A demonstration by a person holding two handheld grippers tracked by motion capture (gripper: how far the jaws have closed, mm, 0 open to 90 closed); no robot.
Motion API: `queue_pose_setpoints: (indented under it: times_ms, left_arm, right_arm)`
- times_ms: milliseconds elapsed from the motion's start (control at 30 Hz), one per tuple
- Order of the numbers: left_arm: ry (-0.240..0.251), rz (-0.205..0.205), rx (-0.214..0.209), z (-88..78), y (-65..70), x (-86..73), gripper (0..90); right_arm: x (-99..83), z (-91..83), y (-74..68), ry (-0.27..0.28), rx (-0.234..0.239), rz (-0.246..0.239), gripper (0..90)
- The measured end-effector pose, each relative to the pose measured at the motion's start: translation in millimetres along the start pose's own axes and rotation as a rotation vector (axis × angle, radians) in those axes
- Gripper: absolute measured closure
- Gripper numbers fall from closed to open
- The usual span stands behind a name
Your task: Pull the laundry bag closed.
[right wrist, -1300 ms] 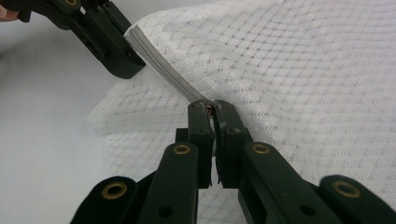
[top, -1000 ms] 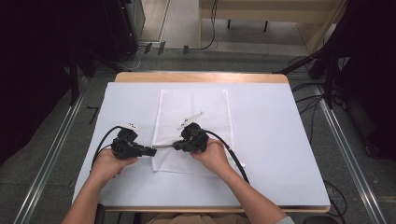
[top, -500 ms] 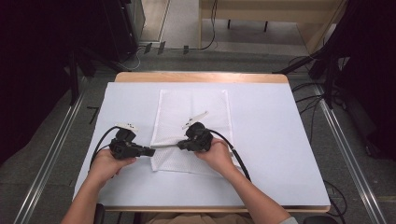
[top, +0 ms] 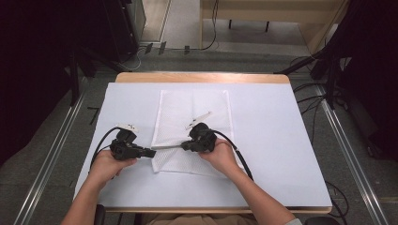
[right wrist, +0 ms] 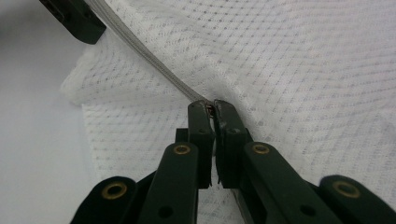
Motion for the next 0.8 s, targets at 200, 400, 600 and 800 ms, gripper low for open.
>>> queue_pose_setpoints:
  times_ms: [200,400,600,800]
  left_arm:
    - [0.001,-0.002,0.0,0.0,-0.4,-0.1,88.2]
    - [0.0,-0.002,-0.003,-0.6,-0.6,-0.4,88.2]
    - [-0.003,-0.001,-0.002,-0.9,-0.8,-0.9,88.2]
    - [-0.003,-0.006,-0.005,-1.4,-0.4,-1.4,88.2]
  right_arm:
    - [-4.8,-3.3,3.3,0.004,-0.002,0.005,88.3]
    - [-5.8,-6.1,3.2,0.005,-0.009,-0.002,88.3]
    - [-8.8,-8.3,5.3,-0.007,-0.018,-0.006,88.3]
    - [-15.2,-12.3,9.2,-0.013,-0.025,0.008,88.3]
Point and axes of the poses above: each handheld gripper's, and its own axes: z roughly forward along the jaws, x roughly out of its top, y roughly to its right, the point moved 6 cm from there along z, roughly forward along the jaws, and after that the axes turned 11 degrees about -z, right-handed, at the moved point
